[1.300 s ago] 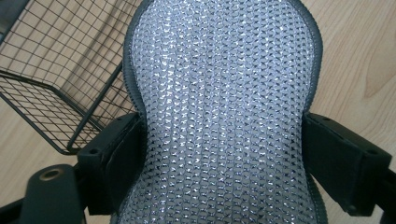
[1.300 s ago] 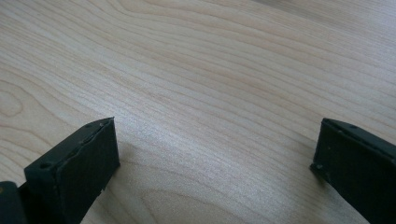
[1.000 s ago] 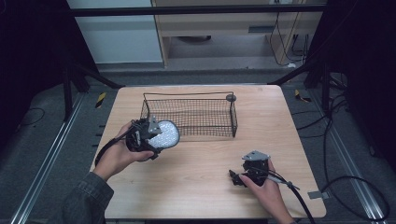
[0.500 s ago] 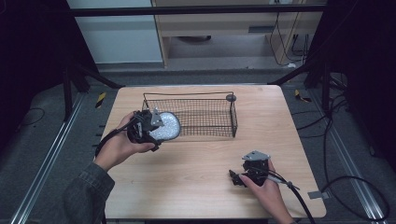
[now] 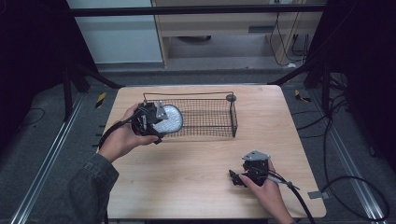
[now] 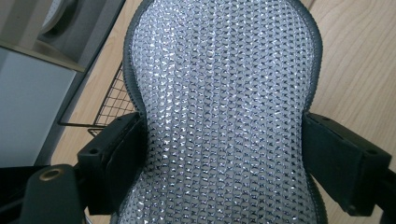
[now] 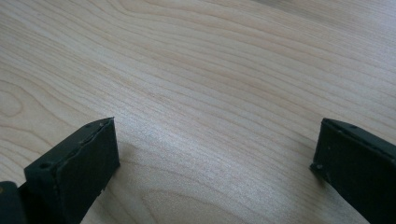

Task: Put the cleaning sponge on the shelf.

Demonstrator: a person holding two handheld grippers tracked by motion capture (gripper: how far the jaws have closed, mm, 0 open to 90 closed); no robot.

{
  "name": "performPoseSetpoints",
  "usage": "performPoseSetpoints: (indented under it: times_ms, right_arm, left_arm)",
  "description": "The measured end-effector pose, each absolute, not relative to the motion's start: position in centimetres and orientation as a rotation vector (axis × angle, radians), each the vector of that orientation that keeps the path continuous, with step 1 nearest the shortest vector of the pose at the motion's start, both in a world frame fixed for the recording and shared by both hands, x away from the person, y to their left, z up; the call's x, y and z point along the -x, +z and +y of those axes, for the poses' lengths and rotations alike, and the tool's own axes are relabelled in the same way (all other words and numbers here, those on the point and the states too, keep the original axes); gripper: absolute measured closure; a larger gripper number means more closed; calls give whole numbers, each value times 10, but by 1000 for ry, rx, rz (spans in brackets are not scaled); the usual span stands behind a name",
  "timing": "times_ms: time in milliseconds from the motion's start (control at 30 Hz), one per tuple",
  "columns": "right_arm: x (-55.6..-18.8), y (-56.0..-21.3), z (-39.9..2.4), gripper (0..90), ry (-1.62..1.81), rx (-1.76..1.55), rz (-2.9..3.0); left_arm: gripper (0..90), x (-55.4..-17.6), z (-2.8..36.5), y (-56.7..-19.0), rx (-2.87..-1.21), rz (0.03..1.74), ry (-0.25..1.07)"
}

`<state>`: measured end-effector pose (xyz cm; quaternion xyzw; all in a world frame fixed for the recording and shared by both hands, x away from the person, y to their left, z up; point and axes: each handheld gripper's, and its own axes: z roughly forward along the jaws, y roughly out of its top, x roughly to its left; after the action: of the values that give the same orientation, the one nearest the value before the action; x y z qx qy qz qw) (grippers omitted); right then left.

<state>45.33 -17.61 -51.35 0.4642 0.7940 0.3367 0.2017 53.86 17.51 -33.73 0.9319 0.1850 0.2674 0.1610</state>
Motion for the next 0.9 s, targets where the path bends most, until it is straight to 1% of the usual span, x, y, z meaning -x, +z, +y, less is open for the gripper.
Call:
performPoseSetpoints:
  times_ms: [467,900]
  right_arm:
    - [-453,-513,-176,4,940,-1296,2218]
    - [-453,-513,-176,4,940,-1296,2218]
  left_arm:
    - [150,-549,173,-333,-2674,506,811]
    - [150,-552,160,-333,-2675,448,826]
